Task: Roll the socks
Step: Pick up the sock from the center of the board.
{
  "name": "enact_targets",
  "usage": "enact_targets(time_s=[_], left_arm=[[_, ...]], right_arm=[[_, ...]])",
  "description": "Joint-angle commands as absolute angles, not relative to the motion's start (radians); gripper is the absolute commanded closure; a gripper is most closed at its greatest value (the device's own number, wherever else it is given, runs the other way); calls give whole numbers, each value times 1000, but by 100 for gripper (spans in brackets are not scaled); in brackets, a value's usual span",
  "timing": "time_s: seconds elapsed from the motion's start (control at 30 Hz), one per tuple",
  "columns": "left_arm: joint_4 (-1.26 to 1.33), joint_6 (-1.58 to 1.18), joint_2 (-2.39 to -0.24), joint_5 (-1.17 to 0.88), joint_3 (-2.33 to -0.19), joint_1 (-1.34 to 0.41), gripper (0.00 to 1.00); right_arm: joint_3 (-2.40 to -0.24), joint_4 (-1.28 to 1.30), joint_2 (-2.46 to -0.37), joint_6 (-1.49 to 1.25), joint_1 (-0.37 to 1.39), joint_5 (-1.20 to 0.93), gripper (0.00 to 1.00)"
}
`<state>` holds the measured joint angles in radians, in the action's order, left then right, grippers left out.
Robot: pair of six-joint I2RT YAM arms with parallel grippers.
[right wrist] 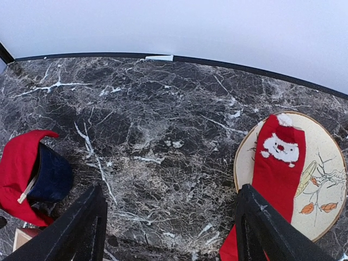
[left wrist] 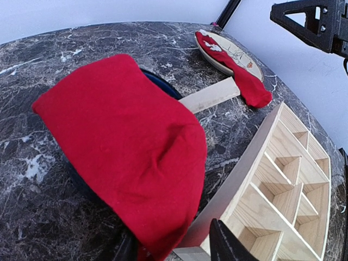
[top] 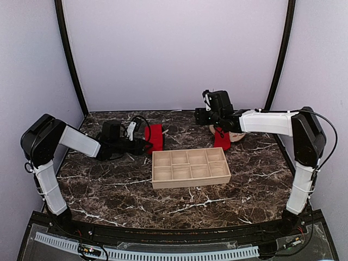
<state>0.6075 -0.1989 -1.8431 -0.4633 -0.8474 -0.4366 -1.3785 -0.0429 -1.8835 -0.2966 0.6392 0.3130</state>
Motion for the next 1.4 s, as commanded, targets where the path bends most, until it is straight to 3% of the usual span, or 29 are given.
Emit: enact_targets(time_s=[0.0, 0.3, 0.43, 0.6, 1.37], left_arm=[[581, -202, -1854, -494, -873, -439, 54], [573, -208, -1867, -514, -885, -432, 59], [570, -212, -1867, -529, -889, -432, 60], [558, -209, -1870, -550, -903, -432, 68], [534, -204, -1867, -585, -902, -426, 69]], right_arm=[[-1417, -39, -1903, -293, 652, 313, 26], [-1422, -31, -1913, -290, 657, 293, 26], [-1413, -44, -1913, -275, 660, 141, 26], [-1409, -49, -1952, -302, 697, -35, 24], [-1505, -97, -2121, -370, 781, -272, 25]])
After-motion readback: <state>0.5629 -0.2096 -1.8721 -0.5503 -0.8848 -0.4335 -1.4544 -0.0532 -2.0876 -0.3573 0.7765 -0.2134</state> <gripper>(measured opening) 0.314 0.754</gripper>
